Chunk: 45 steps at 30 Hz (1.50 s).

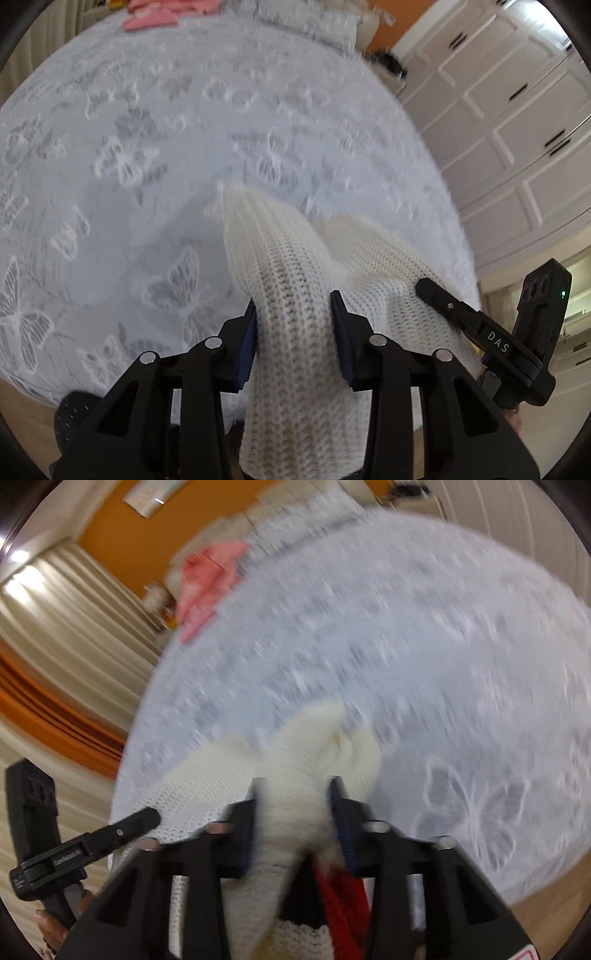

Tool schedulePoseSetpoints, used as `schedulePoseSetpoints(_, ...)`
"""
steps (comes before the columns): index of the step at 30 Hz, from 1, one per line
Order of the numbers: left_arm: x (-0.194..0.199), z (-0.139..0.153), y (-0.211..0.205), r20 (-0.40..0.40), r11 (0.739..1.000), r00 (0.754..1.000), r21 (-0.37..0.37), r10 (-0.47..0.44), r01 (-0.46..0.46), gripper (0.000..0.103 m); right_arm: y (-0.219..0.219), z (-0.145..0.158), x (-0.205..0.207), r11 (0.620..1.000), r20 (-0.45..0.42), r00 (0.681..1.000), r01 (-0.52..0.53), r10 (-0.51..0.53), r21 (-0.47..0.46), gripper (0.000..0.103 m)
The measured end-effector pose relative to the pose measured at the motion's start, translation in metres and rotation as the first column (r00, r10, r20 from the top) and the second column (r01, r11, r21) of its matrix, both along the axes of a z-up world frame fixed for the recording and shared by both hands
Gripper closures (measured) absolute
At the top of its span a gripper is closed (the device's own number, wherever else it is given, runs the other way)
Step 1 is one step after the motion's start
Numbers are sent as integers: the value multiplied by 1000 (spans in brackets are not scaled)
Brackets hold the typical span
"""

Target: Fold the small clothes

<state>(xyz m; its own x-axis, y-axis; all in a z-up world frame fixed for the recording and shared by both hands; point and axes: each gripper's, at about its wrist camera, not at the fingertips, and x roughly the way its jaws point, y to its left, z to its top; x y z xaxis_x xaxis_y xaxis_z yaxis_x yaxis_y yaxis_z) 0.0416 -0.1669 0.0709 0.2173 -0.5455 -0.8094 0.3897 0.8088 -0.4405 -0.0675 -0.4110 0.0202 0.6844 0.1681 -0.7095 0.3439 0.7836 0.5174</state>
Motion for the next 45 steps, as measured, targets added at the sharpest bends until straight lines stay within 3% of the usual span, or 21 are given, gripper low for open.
schedulePoseSetpoints(2,5,11,6,41,1000,999,-5,18,-18,64,-3,10,5,1000,41,999,-3,4,-1,78)
schedulePoseSetpoints(3,8,10,8,66,999,997,11,41,-42,57,-6,4,10,1000,40,999,-11,11,-2,73)
schedulePoseSetpoints(4,12,4,9,86,997,995,40,60,-64,47,-10,-7,15,1000,9,1000,-14,14,-6,71)
schedulePoseSetpoints(5,15,-7,9,89,994,994,89,63,-71,44,-13,-21,19,1000,-45,999,-8,7,-8,71)
schedulePoseSetpoints(7,19,-38,12,30,980,997,182,74,-78,43,-19,-51,17,997,-133,991,23,-14,69,71)
schedulePoseSetpoints(9,15,-61,25,-29,979,995,186,95,-88,43,-14,-69,8,987,-140,990,23,0,159,64)
schedulePoseSetpoints(10,13,-69,30,-43,975,994,202,101,-91,43,-8,-76,3,986,-159,987,22,4,163,50)
schedulePoseSetpoints(14,6,-105,55,-76,945,988,312,131,-101,42,14,-100,-7,984,-227,972,-21,61,175,41)
schedulePoseSetpoints(16,9,-113,72,-138,959,975,249,174,-136,34,14,-112,-12,980,-239,970,-4,53,200,35)
schedulePoseSetpoints(19,16,-114,86,-243,975,944,69,221,-210,16,-3,-125,-10,965,-258,966,70,-3,252,34)
schedulePoseSetpoints(22,21,-112,75,-335,982,926,-12,172,-187,15,-10,-132,-1,933,-285,958,80,25,350,34)
schedulePoseSetpoints(25,9,-94,61,-290,996,954,-22,81,-92,12,4,-127,-1,931,-326,941,33,94,364,34)
schedulePoseSetpoints(27,-5,-83,54,-252,1000,968,-21,13,-19,10,22,-121,-6,934,-330,934,-14,140,357,38)
schedulePoseSetpoints(29,-24,-77,48,-260,999,965,-23,-38,34,10,34,-112,-7,944,-326,933,-37,150,328,80)
schedulePoseSetpoints(32,-35,-72,46,-282,998,958,-63,-45,28,10,48,-88,1,960,-299,940,-83,165,267,84)
schedulePoseSetpoints(35,-41,-65,44,-336,982,941,-188,-39,-26,9,71,-57,25,950,-234,942,-179,240,255,84)
schedulePoseSetpoints(37,-42,-66,35,-344,974,939,-222,-27,-53,9,82,-48,41,941,-208,939,-218,275,260,84)
schedulePoseSetpoints(42,-45,-79,-9,-211,991,971,-94,-114,96,9,90,-50,67,906,-214,910,-280,356,319,85)
schedulePoseSetpoints(44,-40,-84,-12,-165,983,975,-131,-146,125,8,89,-50,70,904,-231,900,-291,370,314,84)
schedulePoseSetpoints(45,-38,-87,-15,-152,983,976,-121,-157,139,16,88,-51,71,894,-225,897,-294,380,339,84)
